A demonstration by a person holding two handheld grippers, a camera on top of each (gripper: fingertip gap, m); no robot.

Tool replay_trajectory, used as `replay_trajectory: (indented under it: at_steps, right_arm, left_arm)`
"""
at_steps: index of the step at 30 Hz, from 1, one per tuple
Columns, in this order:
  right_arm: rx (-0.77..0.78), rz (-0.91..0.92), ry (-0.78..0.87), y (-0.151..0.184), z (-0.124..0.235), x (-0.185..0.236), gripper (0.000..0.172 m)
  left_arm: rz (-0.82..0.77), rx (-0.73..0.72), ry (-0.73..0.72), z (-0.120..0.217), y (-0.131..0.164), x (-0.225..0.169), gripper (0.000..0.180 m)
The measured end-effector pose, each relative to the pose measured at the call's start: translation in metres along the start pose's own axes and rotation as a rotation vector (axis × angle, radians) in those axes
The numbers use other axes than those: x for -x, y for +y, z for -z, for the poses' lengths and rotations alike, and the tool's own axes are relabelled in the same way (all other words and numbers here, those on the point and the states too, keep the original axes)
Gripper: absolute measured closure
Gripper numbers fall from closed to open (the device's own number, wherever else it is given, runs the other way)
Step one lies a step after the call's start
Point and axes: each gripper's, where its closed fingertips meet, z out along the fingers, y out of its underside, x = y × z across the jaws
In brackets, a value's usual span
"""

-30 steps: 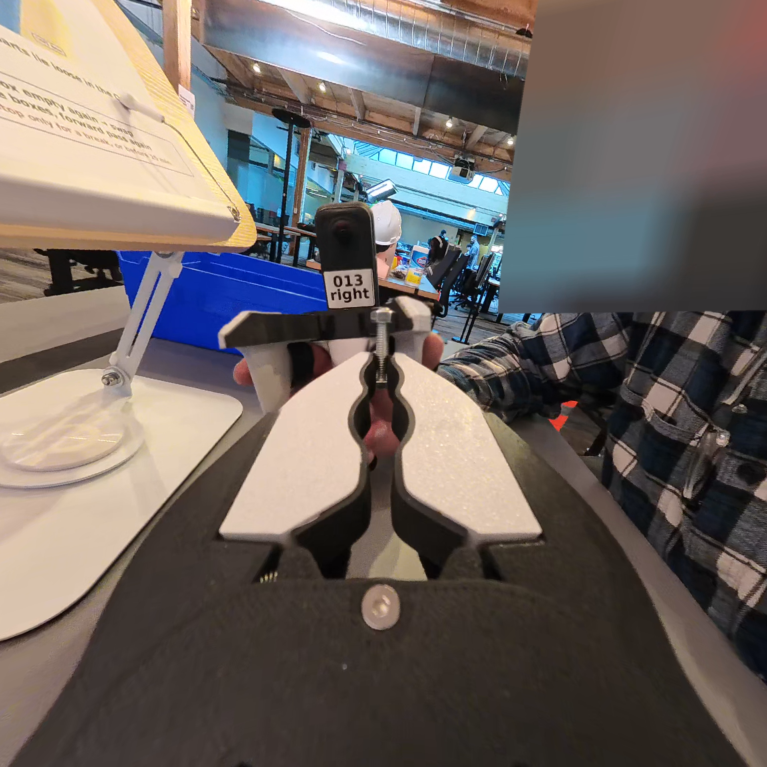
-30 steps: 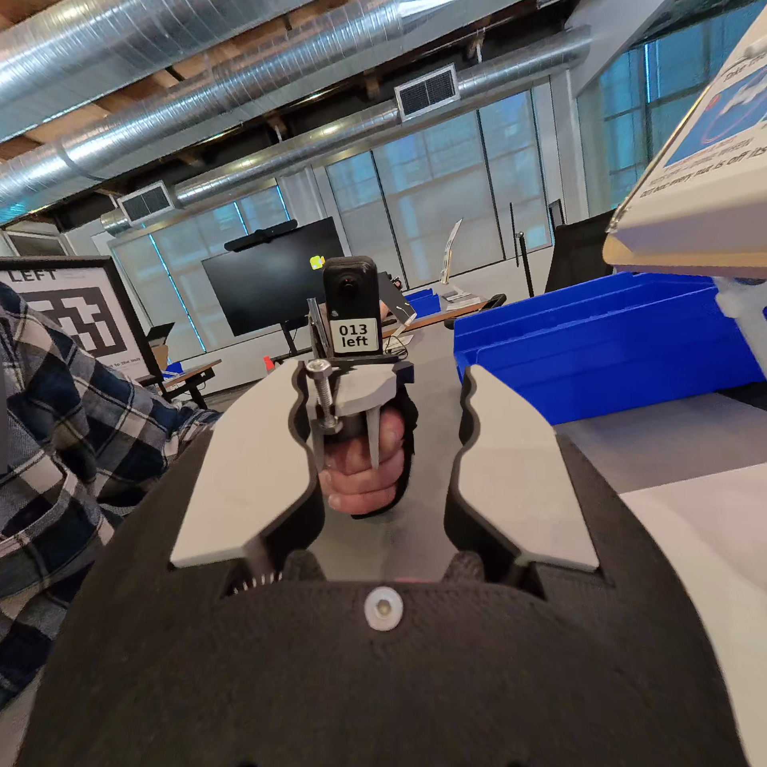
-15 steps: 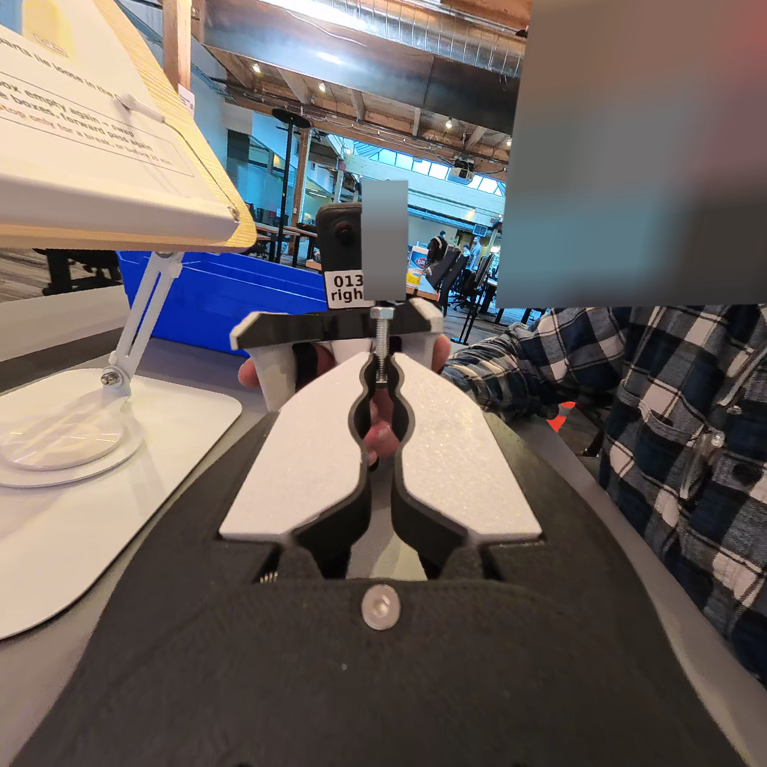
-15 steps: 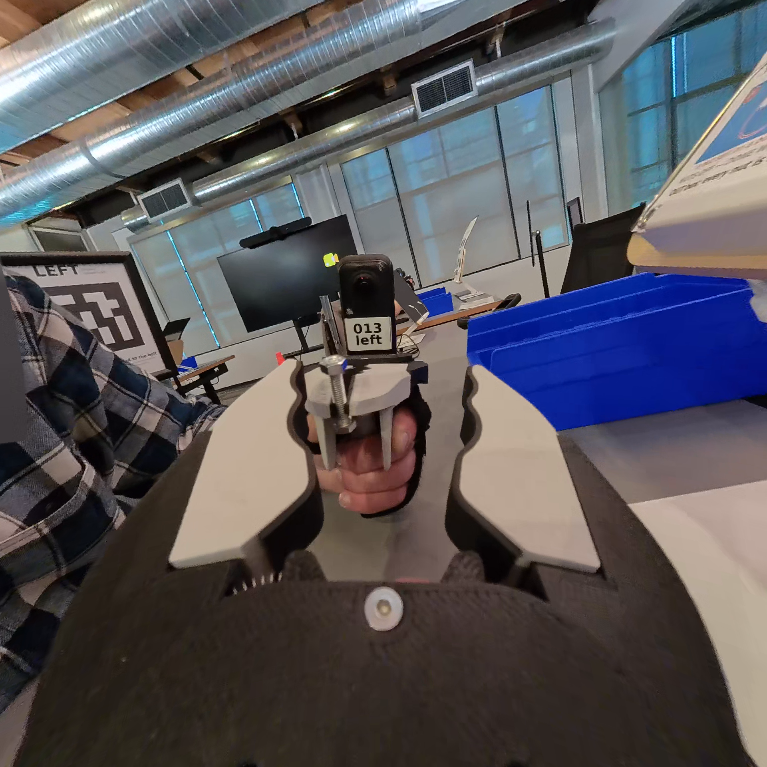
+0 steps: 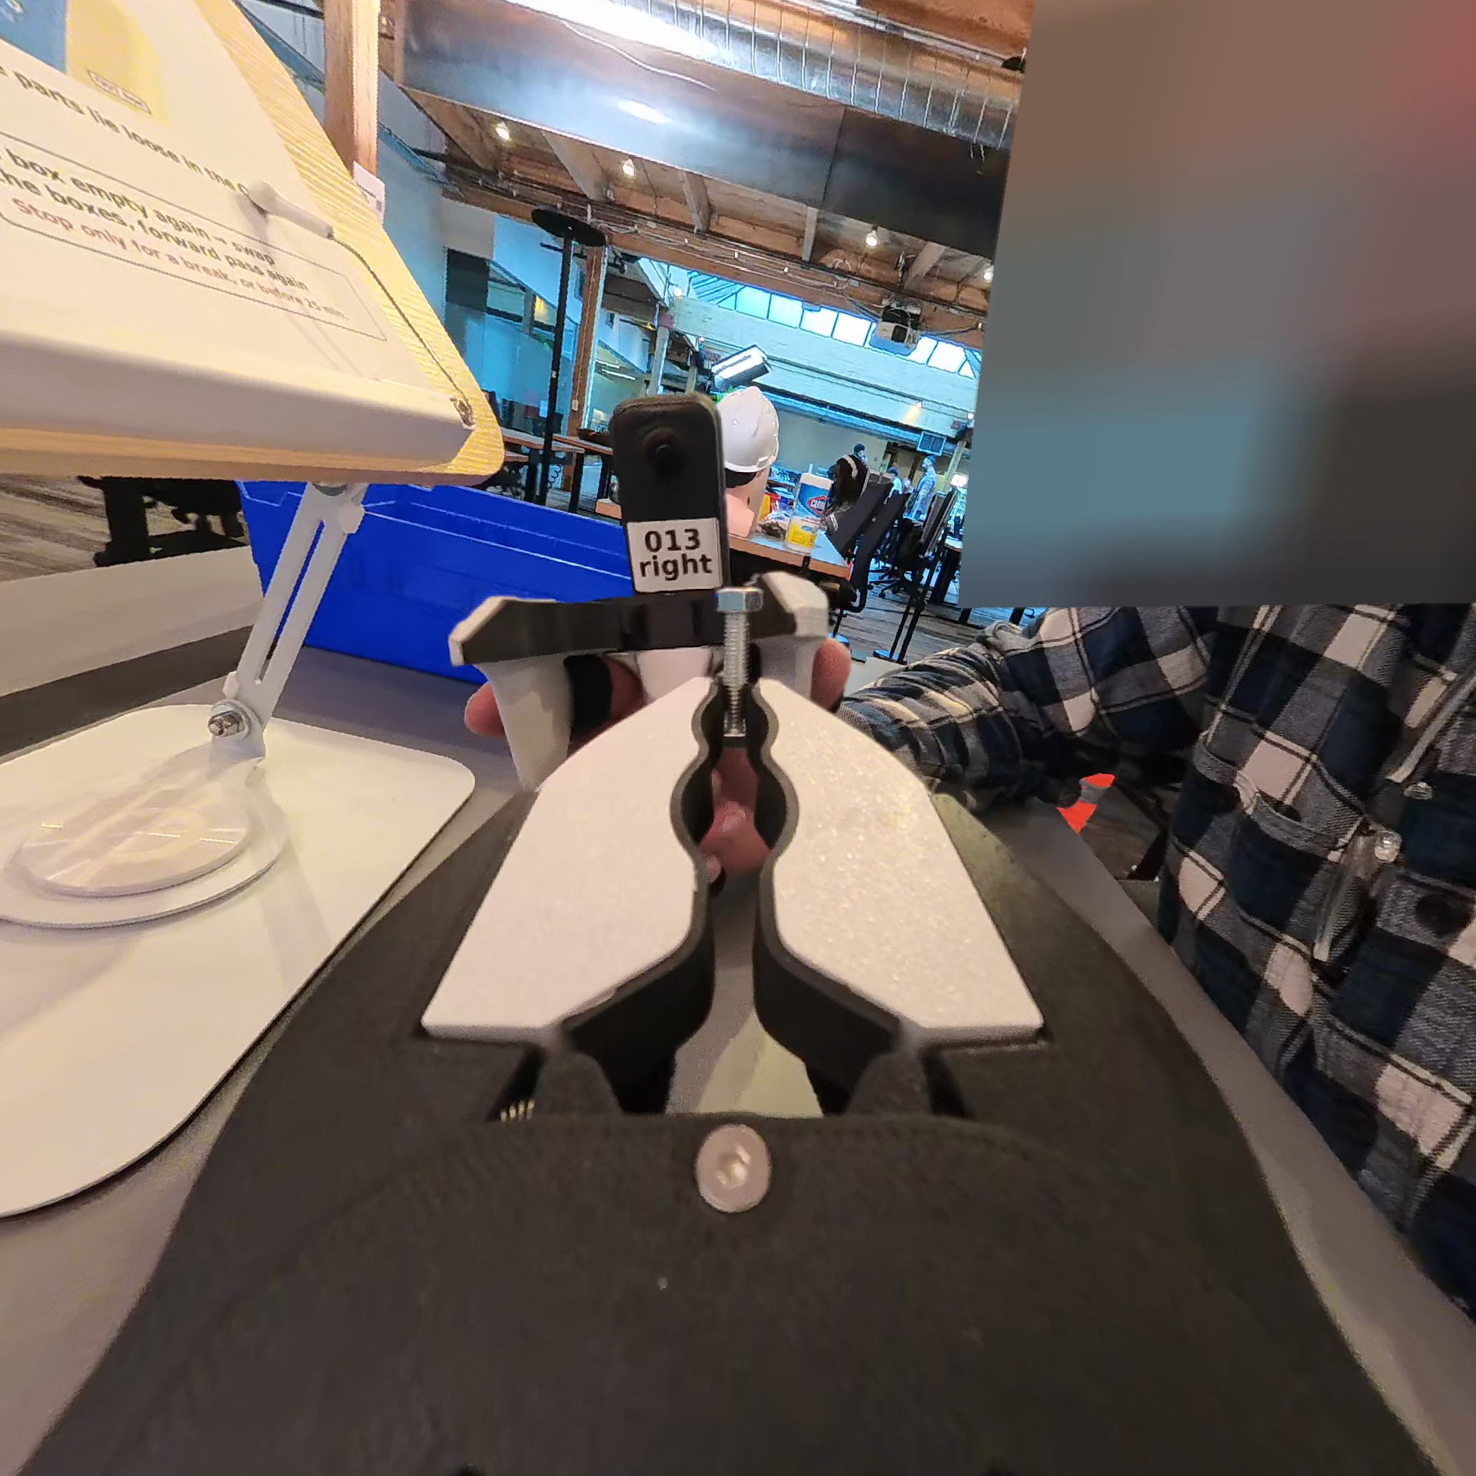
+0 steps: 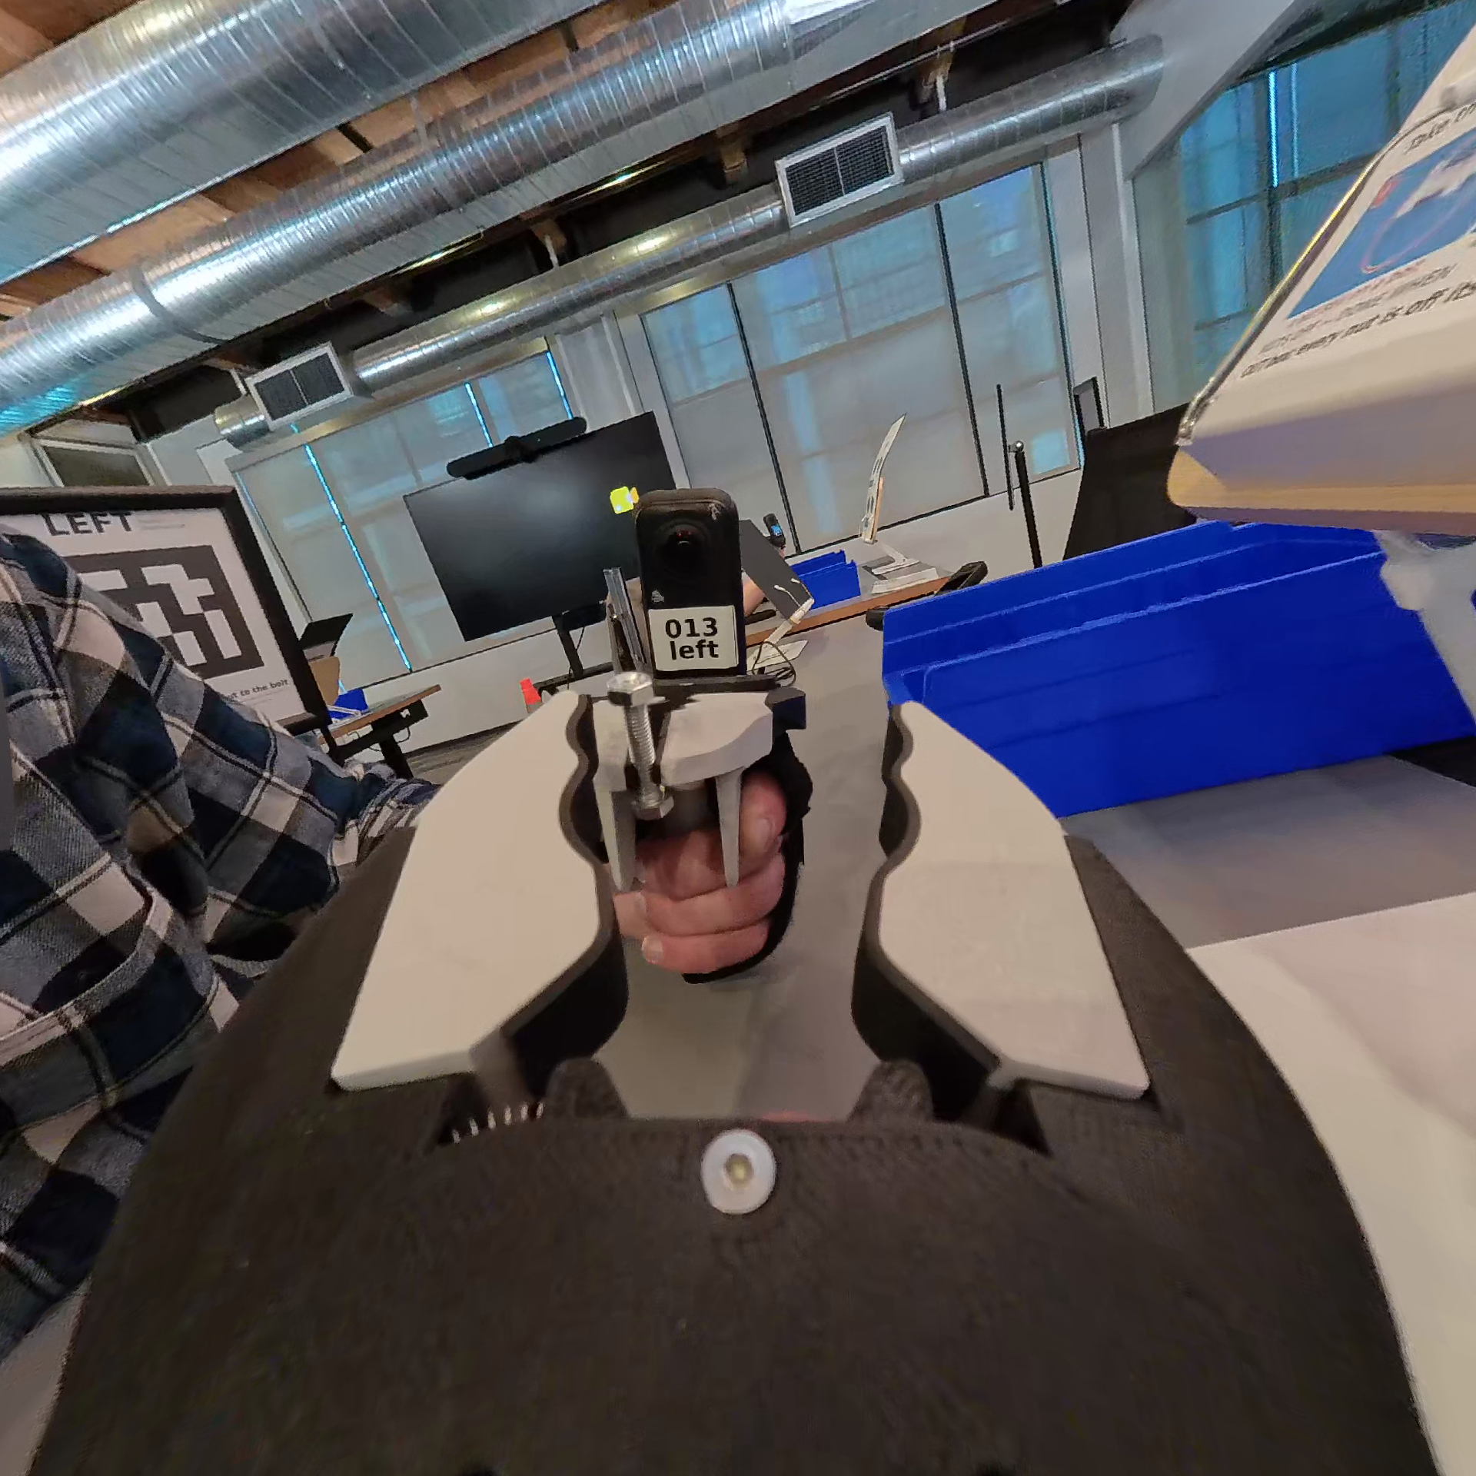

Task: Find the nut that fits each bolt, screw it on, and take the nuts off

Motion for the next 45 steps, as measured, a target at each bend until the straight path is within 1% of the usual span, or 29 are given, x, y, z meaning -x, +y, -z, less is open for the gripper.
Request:
replay_trajectory:
  at_steps: [4,6,9,12,16,20,24,27,30,34,36,45]
  right_arm:
    - [0.002,-0.007,0.019,0.0,0.003,-0.005,0.101]
    - [-0.008,-0.016,0.037,-0.002,0.007,-0.011,0.106]
    - [-0.026,-0.048,0.055,-0.005,0.014,-0.02,0.106]
    - [-0.016,-0.023,0.024,-0.005,0.01,-0.011,0.102]
    - [0.012,-0.01,-0.011,0.002,0.0,0.001,0.103]
    - [0.005,-0.02,0.003,0.001,0.004,-0.004,0.102]
    - [-0.012,-0.032,0.025,-0.003,0.01,-0.012,0.105]
    - [-0.007,-0.021,0.012,-0.003,0.009,-0.008,0.106]
    - [0.019,0.009,-0.013,0.0,0.005,0.0,0.113]
    - [0.044,0.039,-0.053,0.003,0.002,0.011,0.131]
    - [0.046,0.047,-0.063,0.003,0.002,0.014,0.137]
    - [0.051,0.033,-0.057,0.004,0.0,0.015,0.137]
  left_arm:
    - [0.0,0.008,0.0,-0.001,0.001,-0.001,0.176]
    - [0.005,-0.017,0.007,0.002,-0.003,-0.001,0.176]
    - [-0.006,-0.017,-0.005,0.003,-0.006,0.0,0.176]
    - [0.0,-0.012,-0.008,0.003,-0.003,0.001,0.176]
    - [-0.001,0.011,0.006,-0.001,0.001,-0.002,0.176]
    - [0.001,0.009,0.005,-0.001,0.001,-0.002,0.176]
    - [-0.004,-0.007,-0.004,0.002,-0.003,-0.001,0.176]
    - [-0.008,0.0,-0.013,0.002,-0.002,0.001,0.176]
    - [-0.013,0.009,-0.025,0.003,-0.001,0.002,0.176]
    - [-0.028,0.029,-0.038,0.002,0.001,0.003,0.176]
    - [-0.038,0.046,-0.04,0.001,0.004,0.003,0.176]
    - [-0.042,0.065,-0.032,-0.002,0.008,0.0,0.176]
